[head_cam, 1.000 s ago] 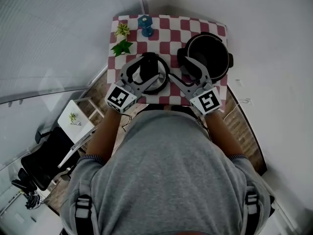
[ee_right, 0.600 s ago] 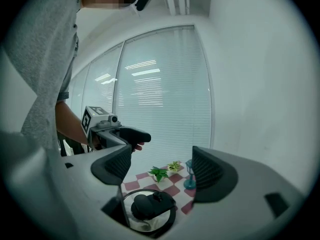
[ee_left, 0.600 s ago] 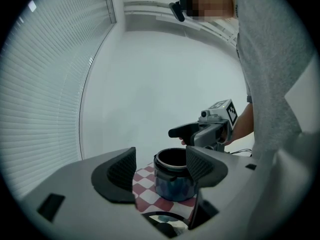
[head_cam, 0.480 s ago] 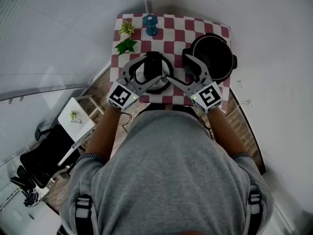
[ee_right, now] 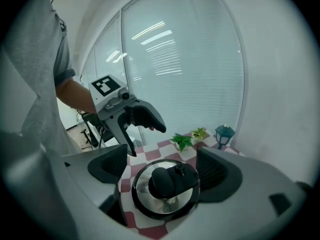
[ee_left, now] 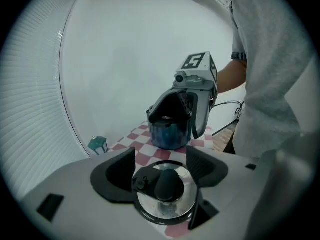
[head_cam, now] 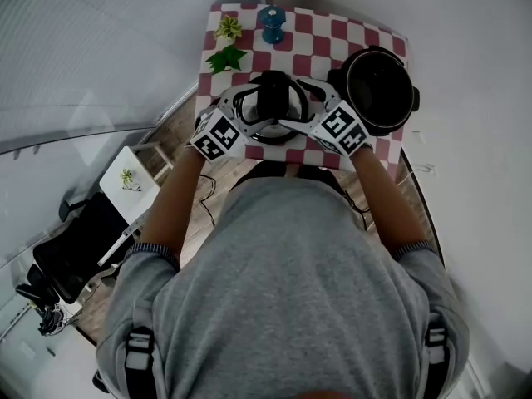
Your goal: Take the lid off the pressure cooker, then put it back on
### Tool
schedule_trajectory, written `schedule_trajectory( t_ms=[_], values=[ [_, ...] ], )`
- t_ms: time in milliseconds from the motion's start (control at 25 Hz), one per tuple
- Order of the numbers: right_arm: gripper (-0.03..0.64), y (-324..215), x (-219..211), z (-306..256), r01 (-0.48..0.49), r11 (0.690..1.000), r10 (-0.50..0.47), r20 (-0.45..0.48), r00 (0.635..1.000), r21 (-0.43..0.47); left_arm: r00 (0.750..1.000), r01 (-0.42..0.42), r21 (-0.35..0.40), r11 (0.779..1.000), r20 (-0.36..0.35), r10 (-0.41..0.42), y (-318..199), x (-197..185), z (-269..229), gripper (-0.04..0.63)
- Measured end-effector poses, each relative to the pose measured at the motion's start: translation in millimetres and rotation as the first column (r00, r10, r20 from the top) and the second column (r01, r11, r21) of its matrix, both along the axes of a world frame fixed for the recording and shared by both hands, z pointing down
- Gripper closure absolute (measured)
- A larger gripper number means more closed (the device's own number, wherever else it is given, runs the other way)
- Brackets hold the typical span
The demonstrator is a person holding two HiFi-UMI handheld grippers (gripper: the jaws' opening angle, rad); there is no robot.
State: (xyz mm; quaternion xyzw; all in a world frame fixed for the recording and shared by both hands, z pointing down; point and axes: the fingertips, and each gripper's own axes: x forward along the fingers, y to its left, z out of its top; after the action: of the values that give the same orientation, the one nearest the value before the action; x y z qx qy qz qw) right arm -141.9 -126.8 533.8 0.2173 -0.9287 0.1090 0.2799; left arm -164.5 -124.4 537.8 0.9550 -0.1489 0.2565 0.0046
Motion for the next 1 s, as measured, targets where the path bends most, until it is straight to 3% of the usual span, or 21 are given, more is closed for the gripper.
schedule_trajectory(
  t_ms=[240,400,1000],
  values=[
    [0.17,6,-20,45,0.077,0.995,-0.085,-0.13,0.988,-0.067,0.975,-0.103,-0.016,0.995,0.196,0.104,3,-6,57,0.262],
    [0.17,12,-25,83,0.113,0.986,-0.14,-0.229,0.963,-0.126,0.952,-0.136,-0.056,0.989,0.271,0.146,1,-8,87,0.262],
    [0.21,11,-18,167,0.165,0.961,-0.251,-0.446,0.859,-0.223,0.867,-0.235,-0.156,0.96,0.413,0.279,2,5,162,0.262]
  ],
)
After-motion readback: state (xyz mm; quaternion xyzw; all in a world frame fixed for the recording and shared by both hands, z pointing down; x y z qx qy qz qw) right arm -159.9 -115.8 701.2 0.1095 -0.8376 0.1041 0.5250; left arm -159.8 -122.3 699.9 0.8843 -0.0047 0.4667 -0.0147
